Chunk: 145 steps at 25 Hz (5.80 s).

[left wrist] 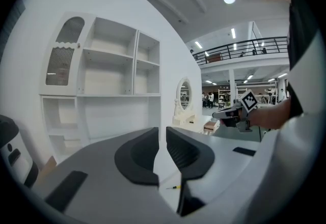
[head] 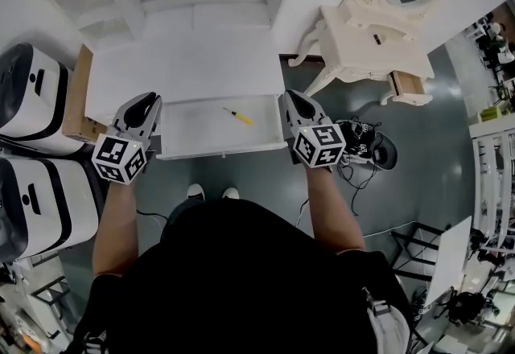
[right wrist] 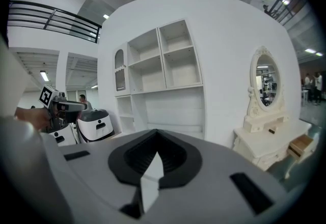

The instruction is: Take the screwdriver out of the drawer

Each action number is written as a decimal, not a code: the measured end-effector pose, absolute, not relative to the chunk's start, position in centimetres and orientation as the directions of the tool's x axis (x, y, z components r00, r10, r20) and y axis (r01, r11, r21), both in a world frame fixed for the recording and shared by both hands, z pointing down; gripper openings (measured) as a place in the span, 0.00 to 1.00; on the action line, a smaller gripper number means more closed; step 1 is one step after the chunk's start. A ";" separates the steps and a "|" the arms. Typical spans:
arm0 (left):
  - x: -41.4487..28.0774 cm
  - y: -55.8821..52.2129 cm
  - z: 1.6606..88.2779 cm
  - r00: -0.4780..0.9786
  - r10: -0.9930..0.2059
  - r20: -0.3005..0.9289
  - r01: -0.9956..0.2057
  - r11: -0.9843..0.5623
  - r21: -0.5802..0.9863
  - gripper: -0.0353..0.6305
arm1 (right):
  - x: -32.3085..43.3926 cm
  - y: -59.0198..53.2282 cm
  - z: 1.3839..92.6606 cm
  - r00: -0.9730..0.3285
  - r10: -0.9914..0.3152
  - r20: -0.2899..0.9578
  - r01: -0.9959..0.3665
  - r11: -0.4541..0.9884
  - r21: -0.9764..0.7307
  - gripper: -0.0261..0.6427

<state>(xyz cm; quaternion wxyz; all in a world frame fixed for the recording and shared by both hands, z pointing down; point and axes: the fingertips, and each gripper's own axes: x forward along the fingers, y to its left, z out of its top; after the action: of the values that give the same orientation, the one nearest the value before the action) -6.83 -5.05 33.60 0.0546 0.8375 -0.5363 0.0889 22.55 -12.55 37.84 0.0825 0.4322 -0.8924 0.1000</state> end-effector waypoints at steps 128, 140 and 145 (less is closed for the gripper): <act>-18.7 -26.5 60.4 0.506 -0.660 0.555 -0.857 -0.459 0.236 0.14 | 12.4 -20.2 92.9 -0.225 -0.019 0.974 -0.504 0.858 -0.100 0.23; -18.6 -26.9 60.2 0.507 -0.666 0.547 -0.857 -0.460 0.234 0.14 | 13.0 -20.1 93.5 -0.190 -0.020 0.982 -0.503 0.861 -0.080 0.20; -18.6 -27.4 60.0 0.508 -0.672 0.539 -0.856 -0.461 0.233 0.14 | 12.8 -20.2 93.4 -0.186 -0.017 0.982 -0.504 0.860 -0.081 0.17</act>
<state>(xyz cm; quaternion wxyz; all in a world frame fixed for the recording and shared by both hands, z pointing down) -18.64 -27.41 59.95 0.2441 0.8334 -0.4584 0.1892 12.75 -20.20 93.45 0.6135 0.1749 -0.7441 0.1985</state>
